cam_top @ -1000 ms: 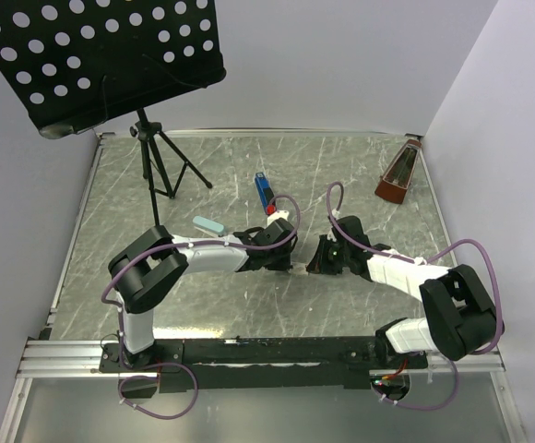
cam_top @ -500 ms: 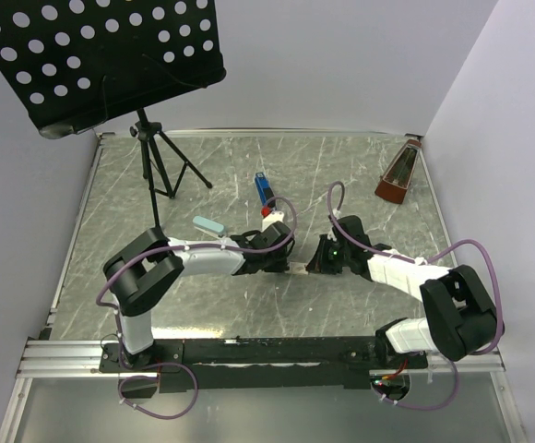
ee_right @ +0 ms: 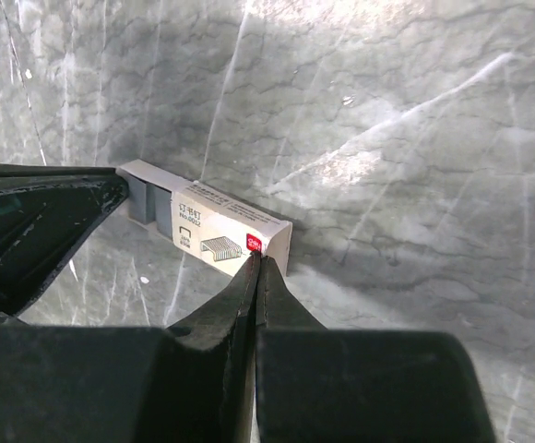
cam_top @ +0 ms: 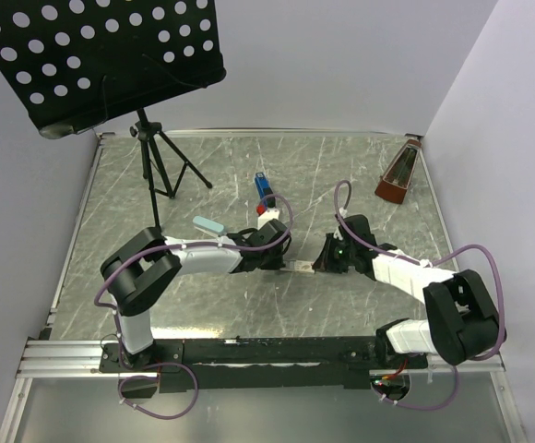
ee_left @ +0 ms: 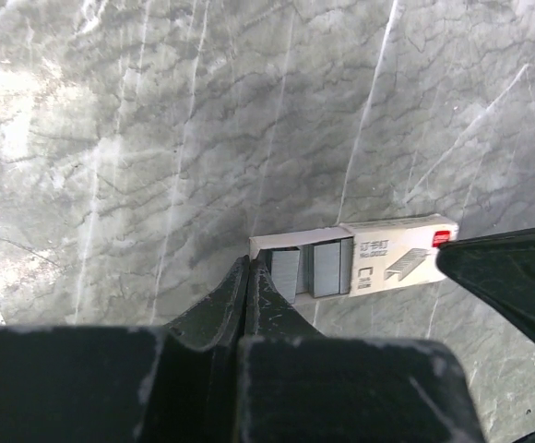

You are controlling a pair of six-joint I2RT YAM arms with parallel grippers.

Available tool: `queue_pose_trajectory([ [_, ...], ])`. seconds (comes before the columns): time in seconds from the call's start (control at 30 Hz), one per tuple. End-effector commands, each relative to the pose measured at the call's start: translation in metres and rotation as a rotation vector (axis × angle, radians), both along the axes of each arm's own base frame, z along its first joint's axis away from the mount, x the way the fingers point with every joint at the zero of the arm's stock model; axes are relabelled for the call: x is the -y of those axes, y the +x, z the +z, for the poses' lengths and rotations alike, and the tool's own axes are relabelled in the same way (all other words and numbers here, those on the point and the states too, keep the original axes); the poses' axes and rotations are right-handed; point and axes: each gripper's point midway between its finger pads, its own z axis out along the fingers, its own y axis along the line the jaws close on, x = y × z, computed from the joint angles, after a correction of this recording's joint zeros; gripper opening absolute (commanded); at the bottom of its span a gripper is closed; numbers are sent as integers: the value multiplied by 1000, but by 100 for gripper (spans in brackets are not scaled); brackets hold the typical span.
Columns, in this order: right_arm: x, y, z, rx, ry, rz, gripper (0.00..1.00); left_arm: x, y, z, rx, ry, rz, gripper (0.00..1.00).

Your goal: Load the staples into the stapler

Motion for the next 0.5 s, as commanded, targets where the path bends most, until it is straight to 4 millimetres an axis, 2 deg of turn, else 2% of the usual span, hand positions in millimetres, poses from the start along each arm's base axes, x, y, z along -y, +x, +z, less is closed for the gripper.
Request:
queue_pose_trajectory([
  [0.0, 10, 3, 5, 37, -27, -8, 0, -12, 5, 10, 31, 16, 25, 1],
  [0.23, 23, 0, 1, 21, -63, -25, 0, -23, 8, 7, 26, 33, 29, 1],
  [0.47, 33, 3, 2, 21, -77, -76, 0, -25, 9, 5, 21, 50, 13, 1],
])
